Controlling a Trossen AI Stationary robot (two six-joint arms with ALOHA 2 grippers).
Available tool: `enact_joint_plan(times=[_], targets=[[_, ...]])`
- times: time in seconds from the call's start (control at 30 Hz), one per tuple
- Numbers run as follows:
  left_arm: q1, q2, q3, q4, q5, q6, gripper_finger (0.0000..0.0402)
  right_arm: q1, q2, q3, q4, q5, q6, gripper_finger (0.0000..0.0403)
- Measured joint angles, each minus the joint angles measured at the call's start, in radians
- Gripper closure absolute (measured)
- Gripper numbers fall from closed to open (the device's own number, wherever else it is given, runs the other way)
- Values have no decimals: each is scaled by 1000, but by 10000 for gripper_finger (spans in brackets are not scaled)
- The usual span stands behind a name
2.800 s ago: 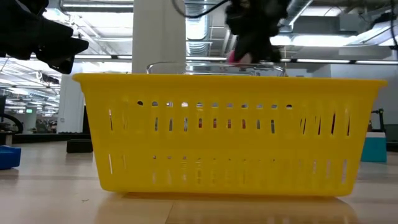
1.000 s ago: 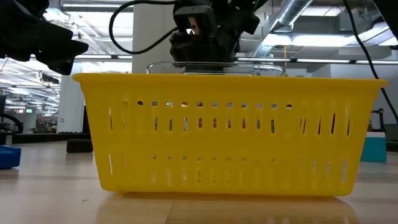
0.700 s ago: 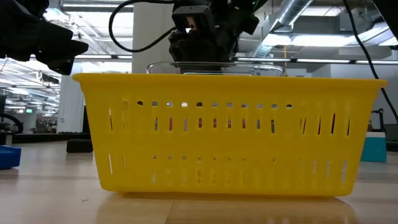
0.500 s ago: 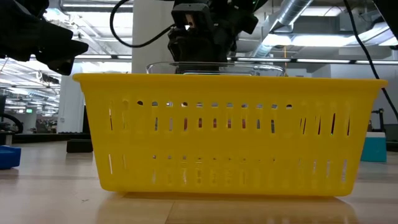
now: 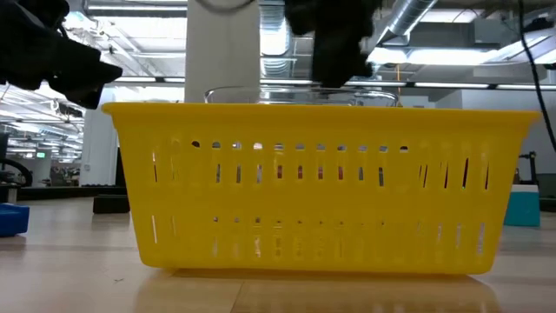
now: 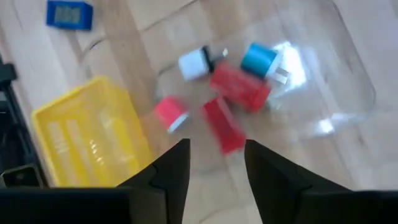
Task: Pick & Place Office items
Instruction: Put the blue charger adapter into the transparent bin
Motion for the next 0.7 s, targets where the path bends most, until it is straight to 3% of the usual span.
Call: enact_joint_plan(times=[0.13,0.4,0.7], targets=[[0,1,0,-1,0,0,247,118,-34,0,-79,99,109,259],[0,1,0,12,0,0,247,332,-39,0,-260,321,476,251],[0,1,0,27,-1,3,247,439,-41,-47,-390,414,837,229]])
